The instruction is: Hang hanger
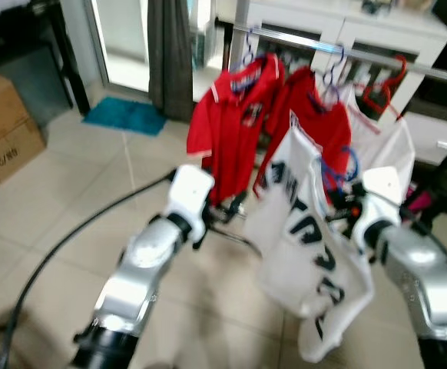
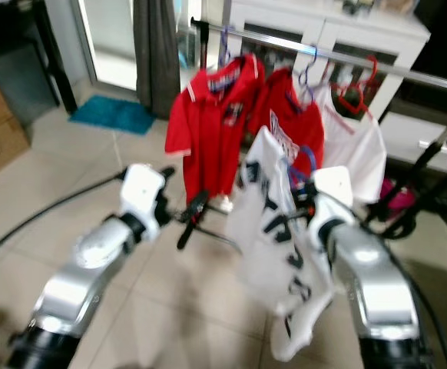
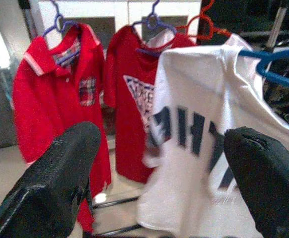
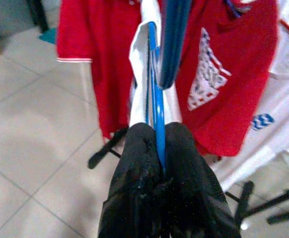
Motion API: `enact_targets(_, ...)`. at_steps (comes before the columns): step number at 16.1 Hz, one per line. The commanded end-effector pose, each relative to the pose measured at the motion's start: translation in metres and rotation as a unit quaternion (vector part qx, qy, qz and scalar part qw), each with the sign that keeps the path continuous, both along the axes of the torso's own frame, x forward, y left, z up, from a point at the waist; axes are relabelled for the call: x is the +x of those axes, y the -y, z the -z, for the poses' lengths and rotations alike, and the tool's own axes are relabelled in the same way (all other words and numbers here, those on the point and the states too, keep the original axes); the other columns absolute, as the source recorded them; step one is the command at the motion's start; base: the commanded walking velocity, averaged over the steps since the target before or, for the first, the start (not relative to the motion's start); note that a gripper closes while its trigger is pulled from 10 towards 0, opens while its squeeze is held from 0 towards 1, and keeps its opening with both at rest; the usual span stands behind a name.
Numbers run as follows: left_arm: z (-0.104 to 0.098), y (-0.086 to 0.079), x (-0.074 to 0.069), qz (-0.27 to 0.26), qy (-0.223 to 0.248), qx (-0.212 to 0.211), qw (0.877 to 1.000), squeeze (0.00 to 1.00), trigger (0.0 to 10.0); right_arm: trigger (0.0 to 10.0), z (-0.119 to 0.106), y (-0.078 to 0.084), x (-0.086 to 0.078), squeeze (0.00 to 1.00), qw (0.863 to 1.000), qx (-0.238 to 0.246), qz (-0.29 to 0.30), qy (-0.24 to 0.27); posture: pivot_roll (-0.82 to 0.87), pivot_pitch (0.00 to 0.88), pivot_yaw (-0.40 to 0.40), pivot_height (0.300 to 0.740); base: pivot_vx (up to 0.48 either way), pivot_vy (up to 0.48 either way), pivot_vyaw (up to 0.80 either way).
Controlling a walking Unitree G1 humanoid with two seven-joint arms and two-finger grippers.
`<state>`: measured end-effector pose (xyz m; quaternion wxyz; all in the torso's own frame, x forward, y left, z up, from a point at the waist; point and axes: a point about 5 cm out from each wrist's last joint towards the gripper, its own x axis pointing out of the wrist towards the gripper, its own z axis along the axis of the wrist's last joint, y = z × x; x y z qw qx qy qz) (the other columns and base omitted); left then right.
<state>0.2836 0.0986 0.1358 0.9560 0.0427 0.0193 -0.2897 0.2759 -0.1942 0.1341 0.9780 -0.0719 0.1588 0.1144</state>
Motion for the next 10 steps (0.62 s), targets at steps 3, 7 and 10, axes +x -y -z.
enact_targets(3, 0.012, -0.001, 0.001, 0.034, -0.026, 0.031, 0.999, 1.00, 10.0, 0.0, -0.010, -0.001, 0.003, 0.00, 1.000, -0.006, -0.009, 0.028, -0.03, 0.011, -0.078, 0.740, 0.000, 0.000, 0.00)
enact_targets(7, 0.022, 0.006, 0.014, 0.050, -0.026, 0.079, 0.995, 1.00, 10.0, 0.0, -0.004, -0.026, 0.006, 0.00, 0.998, 0.011, -0.053, 0.031, -0.03, 0.009, -0.079, 0.740, 0.000, 0.000, 0.00)
enact_targets(10, 0.017, 0.018, 0.028, 0.036, -0.019, 0.080, 0.996, 1.00, 10.0, 0.0, -0.006, -0.047, 0.005, 0.00, 0.993, 0.032, -0.100, 0.053, -0.03, 0.002, -0.077, 0.740, 0.000, 0.000, 0.00)
